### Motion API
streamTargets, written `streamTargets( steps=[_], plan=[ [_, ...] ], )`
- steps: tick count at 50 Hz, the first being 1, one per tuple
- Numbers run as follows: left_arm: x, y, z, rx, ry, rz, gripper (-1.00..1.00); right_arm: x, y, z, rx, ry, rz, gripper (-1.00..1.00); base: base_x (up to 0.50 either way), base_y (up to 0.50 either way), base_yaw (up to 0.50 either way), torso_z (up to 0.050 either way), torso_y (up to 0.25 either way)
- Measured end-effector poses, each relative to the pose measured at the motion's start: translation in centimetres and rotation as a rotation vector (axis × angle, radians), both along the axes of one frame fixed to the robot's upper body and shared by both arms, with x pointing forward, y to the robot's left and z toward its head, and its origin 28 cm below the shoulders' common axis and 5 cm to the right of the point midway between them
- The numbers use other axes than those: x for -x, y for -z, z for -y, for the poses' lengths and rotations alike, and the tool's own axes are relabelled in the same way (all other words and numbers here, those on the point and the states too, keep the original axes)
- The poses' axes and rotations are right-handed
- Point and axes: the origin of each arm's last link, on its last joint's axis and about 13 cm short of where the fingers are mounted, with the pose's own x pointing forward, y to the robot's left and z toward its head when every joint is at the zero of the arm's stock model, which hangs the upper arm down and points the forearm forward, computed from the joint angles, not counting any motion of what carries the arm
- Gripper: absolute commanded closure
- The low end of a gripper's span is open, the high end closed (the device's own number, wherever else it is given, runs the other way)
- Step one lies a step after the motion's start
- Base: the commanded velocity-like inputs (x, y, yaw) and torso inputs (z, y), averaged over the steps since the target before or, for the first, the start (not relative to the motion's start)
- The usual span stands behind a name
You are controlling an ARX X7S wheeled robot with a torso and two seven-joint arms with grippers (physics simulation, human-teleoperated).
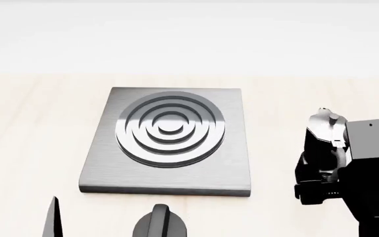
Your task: Put both moka pots on the stove.
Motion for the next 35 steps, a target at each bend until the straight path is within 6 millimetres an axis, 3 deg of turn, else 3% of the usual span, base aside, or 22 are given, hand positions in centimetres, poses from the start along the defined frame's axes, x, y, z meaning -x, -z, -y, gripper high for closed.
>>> streamTargets(
  steps=[3, 4, 24, 35],
  plan=[
    [0.0, 0.0, 0.0, 0.0, 0.0, 0.0, -1.0, 0.0, 0.2, 0.0, 0.001, -0.002, -0.004, -1.0, 0.0, 0.0, 0.0, 0.0, 0.0],
    [0.0, 0.0, 0.0, 0.0, 0.0, 0.0, -1.0, 0.0, 0.3, 0.0, 0.002, -0.003, -0.005, 1.0, 0.0, 0.0, 0.0, 0.0, 0.0],
    [-0.1, 0.1, 0.0, -0.001, 0.001, -0.001, -1.0, 0.3, 0.7, -0.4, -0.01, -0.028, -0.005, 1.0, 0.0, 0.0, 0.0, 0.0, 0.0],
    [-0.1, 0.1, 0.0, -0.001, 0.002, -0.002, -1.0, 0.6, -0.3, -0.7, -0.009, -0.034, 0.032, 1.0, 0.0, 0.0, 0.0, 0.0, 0.001]
  ],
)
